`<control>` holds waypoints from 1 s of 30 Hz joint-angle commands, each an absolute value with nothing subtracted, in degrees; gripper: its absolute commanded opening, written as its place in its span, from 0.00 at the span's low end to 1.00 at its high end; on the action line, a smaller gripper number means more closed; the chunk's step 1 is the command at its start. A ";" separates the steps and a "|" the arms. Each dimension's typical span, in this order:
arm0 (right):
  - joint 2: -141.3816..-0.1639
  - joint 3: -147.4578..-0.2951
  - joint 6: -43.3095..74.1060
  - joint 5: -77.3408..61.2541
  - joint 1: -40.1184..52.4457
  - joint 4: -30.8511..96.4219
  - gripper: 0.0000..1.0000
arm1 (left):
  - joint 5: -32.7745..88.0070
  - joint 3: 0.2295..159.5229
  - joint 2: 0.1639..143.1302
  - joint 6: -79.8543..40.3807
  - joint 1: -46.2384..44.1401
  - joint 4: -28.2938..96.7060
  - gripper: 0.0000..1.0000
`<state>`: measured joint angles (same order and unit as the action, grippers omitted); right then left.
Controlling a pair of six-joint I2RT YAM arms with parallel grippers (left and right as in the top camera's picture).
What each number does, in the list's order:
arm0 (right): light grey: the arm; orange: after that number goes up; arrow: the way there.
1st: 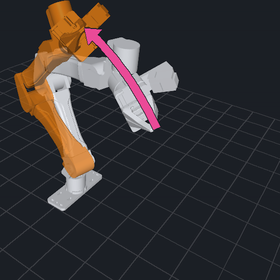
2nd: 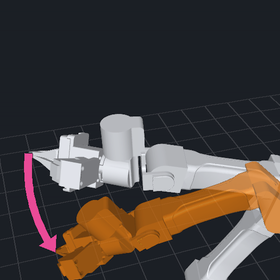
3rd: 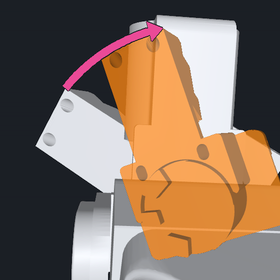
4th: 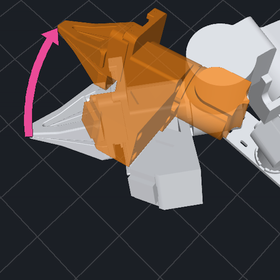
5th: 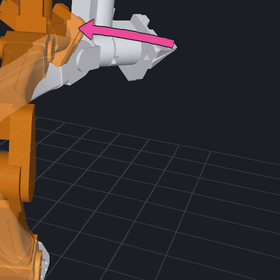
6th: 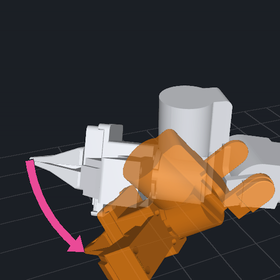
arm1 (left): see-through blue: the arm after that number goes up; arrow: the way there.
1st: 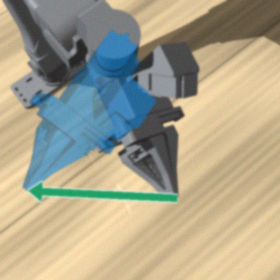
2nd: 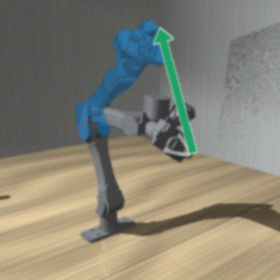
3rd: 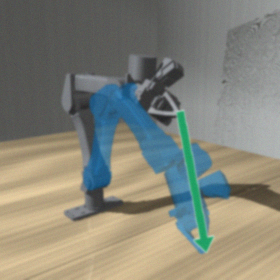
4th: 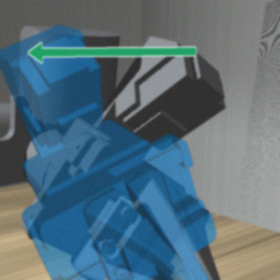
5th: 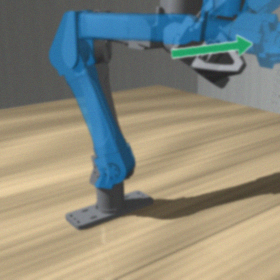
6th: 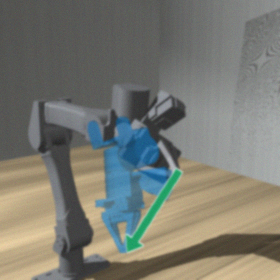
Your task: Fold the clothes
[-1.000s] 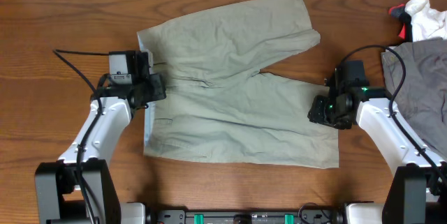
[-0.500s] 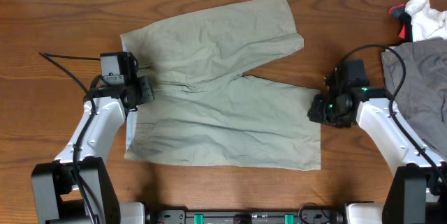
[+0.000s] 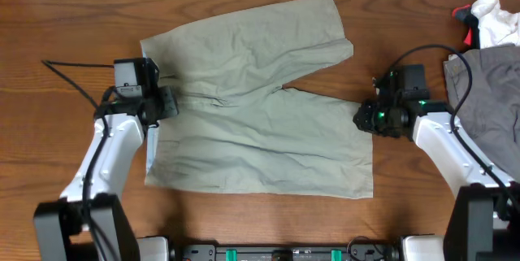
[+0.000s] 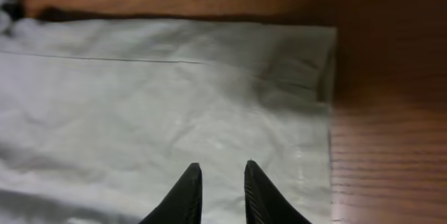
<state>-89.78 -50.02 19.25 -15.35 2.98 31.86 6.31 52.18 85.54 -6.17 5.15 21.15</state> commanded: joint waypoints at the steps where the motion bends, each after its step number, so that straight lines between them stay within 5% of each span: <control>1: -93.08 -49.95 21.04 -11.79 2.96 31.70 0.18 | 5.87 54.35 83.46 -6.09 5.45 22.17 0.06; 12: -105.12 -49.93 25.54 -8.08 2.96 29.78 0.06 | -4.49 54.30 86.37 -6.00 5.45 25.26 0.06; 25: -106.83 -49.93 25.89 -6.83 2.96 30.65 0.06 | -11.03 54.28 99.24 -6.11 5.45 22.20 0.06; 28: -106.83 -49.93 25.89 -6.66 2.96 30.94 0.12 | -11.03 54.37 99.74 -6.11 5.45 21.30 0.10; 30: -106.80 -49.95 25.89 -6.68 2.90 31.07 0.28 | -11.03 55.22 99.37 -6.11 5.45 21.69 0.28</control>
<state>-101.62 -53.34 25.67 -14.52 2.90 30.11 -7.90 53.41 99.68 -5.87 5.15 21.71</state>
